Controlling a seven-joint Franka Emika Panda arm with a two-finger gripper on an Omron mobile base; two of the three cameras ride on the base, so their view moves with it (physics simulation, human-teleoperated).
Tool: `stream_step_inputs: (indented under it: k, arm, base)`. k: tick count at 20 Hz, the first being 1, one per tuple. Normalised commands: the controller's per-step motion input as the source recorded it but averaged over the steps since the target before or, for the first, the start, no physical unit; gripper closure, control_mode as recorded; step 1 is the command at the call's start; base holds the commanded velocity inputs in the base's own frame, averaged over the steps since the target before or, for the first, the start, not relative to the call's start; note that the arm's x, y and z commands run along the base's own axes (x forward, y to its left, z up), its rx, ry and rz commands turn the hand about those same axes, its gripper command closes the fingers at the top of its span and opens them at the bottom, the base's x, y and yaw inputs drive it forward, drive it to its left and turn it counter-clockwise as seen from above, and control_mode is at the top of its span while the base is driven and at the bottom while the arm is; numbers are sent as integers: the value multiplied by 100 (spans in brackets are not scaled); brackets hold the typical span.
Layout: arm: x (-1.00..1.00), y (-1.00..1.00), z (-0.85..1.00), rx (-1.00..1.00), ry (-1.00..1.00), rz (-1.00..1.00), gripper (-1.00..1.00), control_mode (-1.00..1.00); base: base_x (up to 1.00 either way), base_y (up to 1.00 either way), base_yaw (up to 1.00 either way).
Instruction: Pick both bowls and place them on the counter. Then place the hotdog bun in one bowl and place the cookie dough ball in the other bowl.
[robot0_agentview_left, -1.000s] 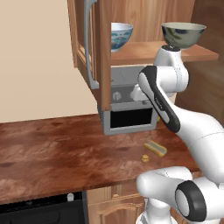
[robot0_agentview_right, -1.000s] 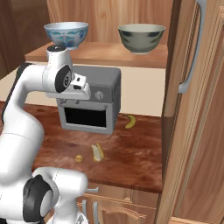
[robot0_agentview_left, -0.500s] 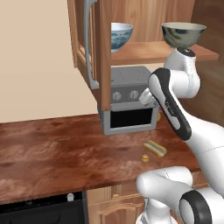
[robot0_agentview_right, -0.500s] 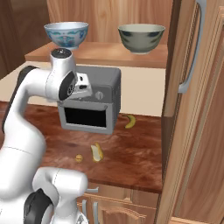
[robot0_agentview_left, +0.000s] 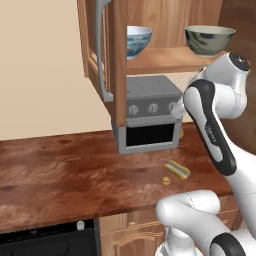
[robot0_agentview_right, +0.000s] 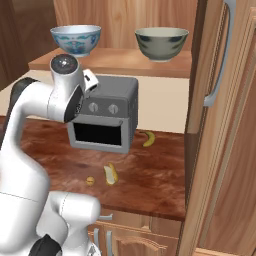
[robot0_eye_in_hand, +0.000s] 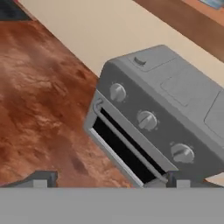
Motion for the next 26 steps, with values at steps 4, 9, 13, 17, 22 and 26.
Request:
stream_step_inputs:
  k: [4,9,13,17,22,26]
  arm:
    - [0,46,46,-22,-28,28,-100,-100]
    - [0,33,60,-21,-20,23,-100,-100]
    - [0,23,71,-18,-11,24,-100,-100]
    - [0,14,78,-17,-9,23,-100,-100]
    - [2,10,34,-9,-2,15,-100,-100]
    - [19,-11,0,0,4,0,-100,-100]
  base:
    - [0,0,0]
    - [0,0,0]
    - [0,0,0]
    - [0,0,0]
    - [0,0,0]
    - [0,0,0]
